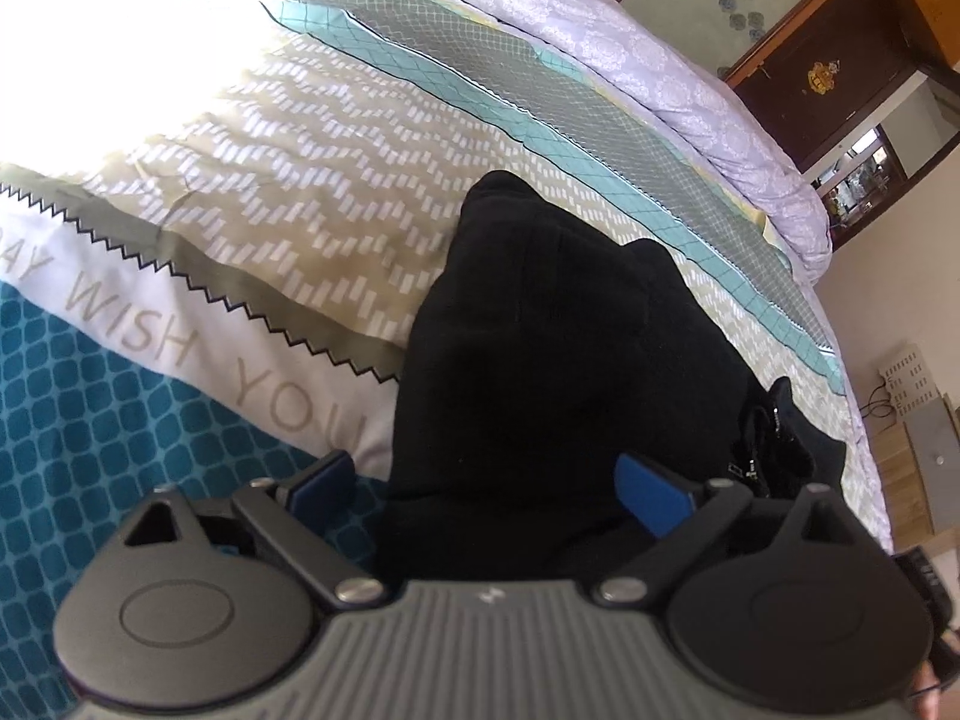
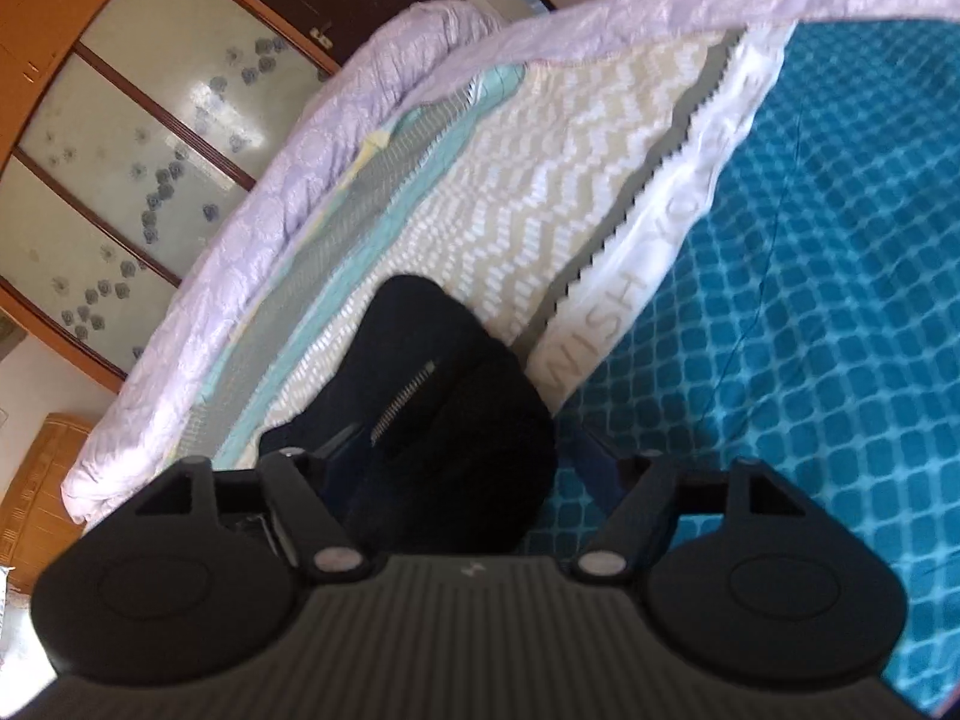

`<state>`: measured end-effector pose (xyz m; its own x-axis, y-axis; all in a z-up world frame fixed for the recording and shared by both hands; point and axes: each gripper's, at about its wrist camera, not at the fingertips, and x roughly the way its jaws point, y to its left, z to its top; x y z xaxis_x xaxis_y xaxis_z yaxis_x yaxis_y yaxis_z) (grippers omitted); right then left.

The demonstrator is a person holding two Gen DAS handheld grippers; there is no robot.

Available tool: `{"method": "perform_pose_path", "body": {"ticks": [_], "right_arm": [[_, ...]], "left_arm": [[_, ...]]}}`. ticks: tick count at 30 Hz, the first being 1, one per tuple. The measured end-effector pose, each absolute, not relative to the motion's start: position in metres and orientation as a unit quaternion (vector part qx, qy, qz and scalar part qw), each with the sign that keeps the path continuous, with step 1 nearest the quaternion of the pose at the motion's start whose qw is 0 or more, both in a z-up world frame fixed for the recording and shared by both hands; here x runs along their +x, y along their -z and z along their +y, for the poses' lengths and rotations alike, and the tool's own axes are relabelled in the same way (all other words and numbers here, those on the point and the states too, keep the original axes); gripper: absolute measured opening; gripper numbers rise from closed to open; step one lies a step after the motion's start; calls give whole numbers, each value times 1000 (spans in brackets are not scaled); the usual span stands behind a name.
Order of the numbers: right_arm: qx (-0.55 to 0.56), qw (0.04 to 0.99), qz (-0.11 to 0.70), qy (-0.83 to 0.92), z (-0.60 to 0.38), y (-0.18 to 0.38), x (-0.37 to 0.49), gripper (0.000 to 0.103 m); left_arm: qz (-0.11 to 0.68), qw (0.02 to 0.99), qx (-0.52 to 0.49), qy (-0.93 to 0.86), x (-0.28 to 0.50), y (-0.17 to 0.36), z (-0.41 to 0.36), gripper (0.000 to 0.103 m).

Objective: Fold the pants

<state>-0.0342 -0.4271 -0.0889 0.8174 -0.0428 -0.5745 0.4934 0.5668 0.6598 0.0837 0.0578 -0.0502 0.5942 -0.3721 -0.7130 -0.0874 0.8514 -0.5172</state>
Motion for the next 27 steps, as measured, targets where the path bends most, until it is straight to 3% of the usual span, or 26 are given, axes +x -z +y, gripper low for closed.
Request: {"method": "perform_pose_path", "body": {"ticks": [8,9,10,11,13,14,16,23,27], "right_arm": [[410,860,271,133,-407,83,-11,79],[405,862,275,132,-406,82,-8,77],[402,861,281,134,-405,82,-5,76],[402,858,287,139,-406,83,-3,68],[412,848,298,152,-412,88,1,34],[425,837,306,156,-417,93,1,27],[472,816,295,154,-423,96,-7,23],[463,846,241,113,-408,32,-47,21],[452,853,243,93,-400,16,-86,21]], "left_arm": [[448,856,-246,77,89,53,51,43],[449,857,-244,70,91,53,54,29],[451,855,-247,69,92,53,57,24],[453,851,-257,71,92,53,61,22],[458,844,-268,73,93,52,68,18],[460,843,-270,72,93,49,70,18],[457,841,-281,73,90,41,76,16],[412,858,-292,92,58,-10,107,15],[422,851,-299,92,25,-12,131,15]]}}
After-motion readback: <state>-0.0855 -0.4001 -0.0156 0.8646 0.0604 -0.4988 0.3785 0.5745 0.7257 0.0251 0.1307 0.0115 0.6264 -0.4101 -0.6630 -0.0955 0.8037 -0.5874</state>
